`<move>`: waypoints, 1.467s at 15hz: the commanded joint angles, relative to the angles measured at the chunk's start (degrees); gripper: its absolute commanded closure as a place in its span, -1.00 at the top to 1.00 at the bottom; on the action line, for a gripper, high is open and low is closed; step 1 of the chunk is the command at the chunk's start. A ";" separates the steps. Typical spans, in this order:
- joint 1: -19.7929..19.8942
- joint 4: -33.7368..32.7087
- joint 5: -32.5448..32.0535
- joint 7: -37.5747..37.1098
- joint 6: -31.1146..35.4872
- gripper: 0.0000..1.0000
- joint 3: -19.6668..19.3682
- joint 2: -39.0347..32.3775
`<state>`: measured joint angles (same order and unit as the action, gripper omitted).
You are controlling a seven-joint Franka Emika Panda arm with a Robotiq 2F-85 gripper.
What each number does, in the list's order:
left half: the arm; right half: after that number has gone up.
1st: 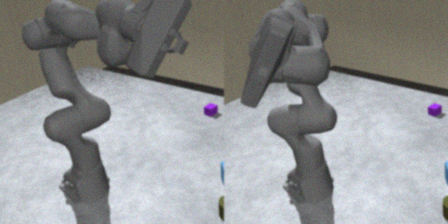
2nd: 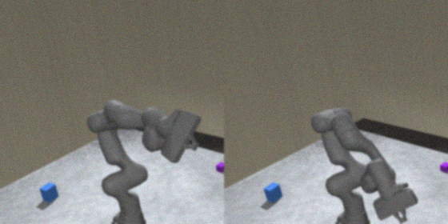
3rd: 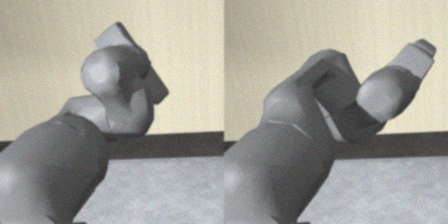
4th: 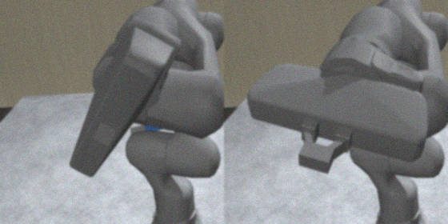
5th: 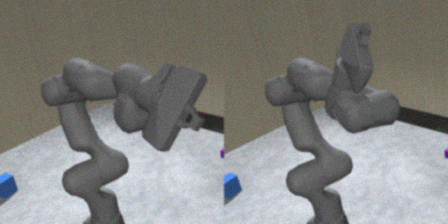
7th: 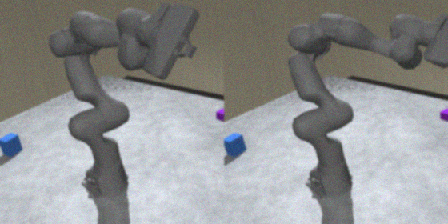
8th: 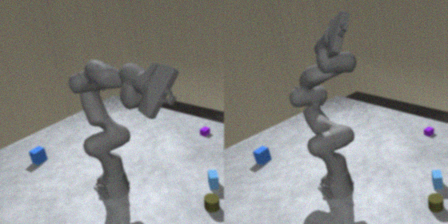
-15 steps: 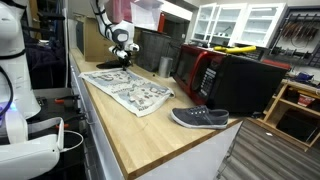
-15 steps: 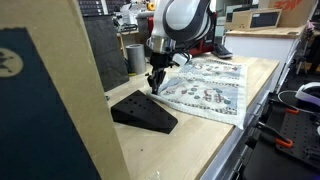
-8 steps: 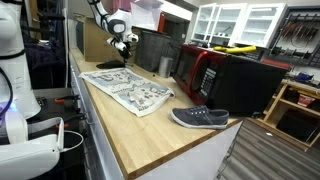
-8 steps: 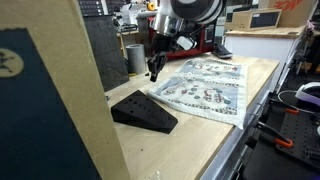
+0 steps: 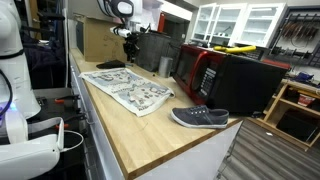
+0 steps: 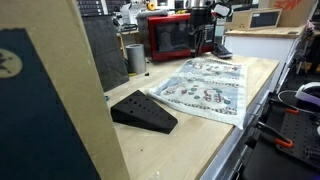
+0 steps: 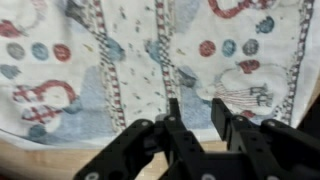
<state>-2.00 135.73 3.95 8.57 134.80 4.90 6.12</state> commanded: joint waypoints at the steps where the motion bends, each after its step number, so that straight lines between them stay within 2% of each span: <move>1: 2.35 0.27 -4.85 -1.63 -7.81 0.39 -3.55 3.44; 5: 4.21 -1.18 -7.26 -2.15 -13.85 0.98 -6.11 3.26; 10: 4.71 -3.14 -6.59 -2.11 -22.74 1.00 -7.06 5.34; 16: 4.46 -8.90 -6.19 -5.29 -35.79 1.00 -6.76 10.43; 22: 3.89 -12.87 -6.14 -8.27 -42.17 1.00 -5.56 16.62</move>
<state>2.41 124.46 -2.08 2.40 95.68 -1.25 19.61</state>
